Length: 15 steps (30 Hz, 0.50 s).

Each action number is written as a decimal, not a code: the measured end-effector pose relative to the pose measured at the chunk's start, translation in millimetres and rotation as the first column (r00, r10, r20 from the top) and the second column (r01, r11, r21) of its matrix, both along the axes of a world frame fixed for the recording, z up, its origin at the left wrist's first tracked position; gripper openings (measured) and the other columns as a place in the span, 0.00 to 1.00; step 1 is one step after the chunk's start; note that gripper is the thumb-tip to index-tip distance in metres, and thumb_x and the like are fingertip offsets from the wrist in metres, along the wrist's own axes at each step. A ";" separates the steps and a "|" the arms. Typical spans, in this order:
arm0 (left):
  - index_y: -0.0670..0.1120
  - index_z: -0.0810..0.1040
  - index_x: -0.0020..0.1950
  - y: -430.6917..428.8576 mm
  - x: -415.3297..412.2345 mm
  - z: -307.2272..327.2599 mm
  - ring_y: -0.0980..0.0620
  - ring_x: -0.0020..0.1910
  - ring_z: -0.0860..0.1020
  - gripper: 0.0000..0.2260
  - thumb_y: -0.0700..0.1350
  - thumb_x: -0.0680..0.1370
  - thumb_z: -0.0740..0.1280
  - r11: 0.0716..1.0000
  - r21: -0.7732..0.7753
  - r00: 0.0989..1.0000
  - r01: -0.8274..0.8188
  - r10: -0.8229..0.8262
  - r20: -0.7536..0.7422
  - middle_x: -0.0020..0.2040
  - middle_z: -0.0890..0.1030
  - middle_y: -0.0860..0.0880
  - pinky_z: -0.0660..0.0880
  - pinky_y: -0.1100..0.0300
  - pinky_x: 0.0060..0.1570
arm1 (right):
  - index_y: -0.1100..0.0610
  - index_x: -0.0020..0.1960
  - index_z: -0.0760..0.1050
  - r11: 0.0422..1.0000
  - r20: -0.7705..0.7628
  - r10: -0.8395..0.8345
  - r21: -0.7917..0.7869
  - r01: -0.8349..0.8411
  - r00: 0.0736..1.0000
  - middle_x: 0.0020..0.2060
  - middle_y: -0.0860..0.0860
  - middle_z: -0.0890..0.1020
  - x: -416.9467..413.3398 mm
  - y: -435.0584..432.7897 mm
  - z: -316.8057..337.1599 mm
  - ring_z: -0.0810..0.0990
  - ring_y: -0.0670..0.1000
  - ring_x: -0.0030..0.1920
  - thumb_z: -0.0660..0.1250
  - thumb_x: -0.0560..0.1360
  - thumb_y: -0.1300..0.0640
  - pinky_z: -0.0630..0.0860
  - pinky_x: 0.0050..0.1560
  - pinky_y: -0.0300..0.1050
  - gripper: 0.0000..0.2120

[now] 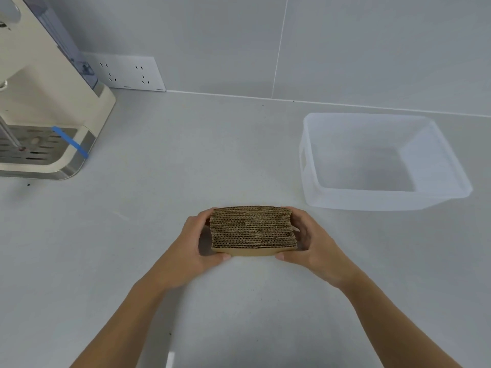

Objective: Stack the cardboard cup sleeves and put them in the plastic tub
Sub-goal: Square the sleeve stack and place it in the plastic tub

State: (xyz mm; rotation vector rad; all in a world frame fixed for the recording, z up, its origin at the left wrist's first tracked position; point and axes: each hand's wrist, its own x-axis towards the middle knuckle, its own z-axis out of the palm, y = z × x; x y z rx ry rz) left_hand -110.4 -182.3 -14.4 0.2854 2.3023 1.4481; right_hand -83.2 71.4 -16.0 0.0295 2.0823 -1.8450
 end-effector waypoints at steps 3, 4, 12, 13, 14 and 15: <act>0.71 0.67 0.58 -1.6 0.5 1.8 0.59 0.57 0.74 0.30 0.52 0.62 0.75 0.999 0.013 0.999 -0.043 0.043 0.010 0.59 0.74 0.56 0.70 0.63 0.57 | 0.47 0.62 0.70 1.000 0.000 -0.026 -0.008 0.026 1.000 0.59 0.46 0.78 0.5 -0.1 1.0 0.76 0.49 0.60 0.75 0.61 0.63 0.74 0.61 0.57 0.33; 0.68 0.69 0.59 -2.2 1.0 3.0 0.58 0.59 0.74 0.30 0.52 0.61 0.75 0.998 0.036 0.998 -0.056 0.055 0.030 0.60 0.75 0.55 0.71 0.60 0.59 | 0.47 0.62 0.70 0.999 0.001 -0.032 -0.014 0.032 1.000 0.59 0.46 0.78 0.7 0.0 2.0 0.77 0.49 0.60 0.76 0.61 0.63 0.74 0.60 0.56 0.33; 0.53 0.75 0.59 -5.4 5.7 25.0 0.56 0.58 0.77 0.29 0.50 0.59 0.75 0.967 0.209 0.986 -0.144 0.123 0.113 0.56 0.81 0.57 0.71 0.56 0.58 | 0.45 0.60 0.67 0.983 0.045 -0.143 -0.113 0.147 0.989 0.56 0.48 0.79 5.5 -6.3 17.8 0.76 0.52 0.58 0.77 0.55 0.53 0.75 0.58 0.56 0.36; 0.52 0.75 0.59 -5.0 5.6 29.3 0.56 0.57 0.77 0.29 0.50 0.59 0.75 0.962 0.223 0.984 -0.156 0.132 0.120 0.54 0.81 0.57 0.70 0.57 0.57 | 0.45 0.59 0.67 0.980 0.033 -0.160 -0.114 0.163 0.987 0.56 0.49 0.79 5.8 -7.7 21.3 0.76 0.52 0.58 0.77 0.55 0.52 0.72 0.61 0.60 0.35; 0.52 0.76 0.58 -4.6 5.2 33.8 0.56 0.55 0.78 0.28 0.49 0.58 0.75 0.958 0.236 0.982 -0.166 0.139 0.126 0.53 0.82 0.57 0.70 0.57 0.56 | 0.45 0.59 0.67 0.977 0.019 -0.175 -0.119 0.176 0.984 0.55 0.49 0.79 6.2 -8.7 25.0 0.75 0.53 0.58 0.77 0.55 0.52 0.70 0.62 0.63 0.35; 0.51 0.76 0.57 -4.0 4.7 39.2 0.55 0.54 0.78 0.28 0.49 0.58 0.75 0.954 0.246 0.982 -0.170 0.143 0.127 0.51 0.82 0.57 0.71 0.57 0.56 | 0.44 0.58 0.67 0.974 0.005 -0.190 -0.123 0.189 0.982 0.55 0.49 0.79 6.1 -9.4 29.2 0.75 0.53 0.58 0.77 0.55 0.51 0.68 0.63 0.65 0.35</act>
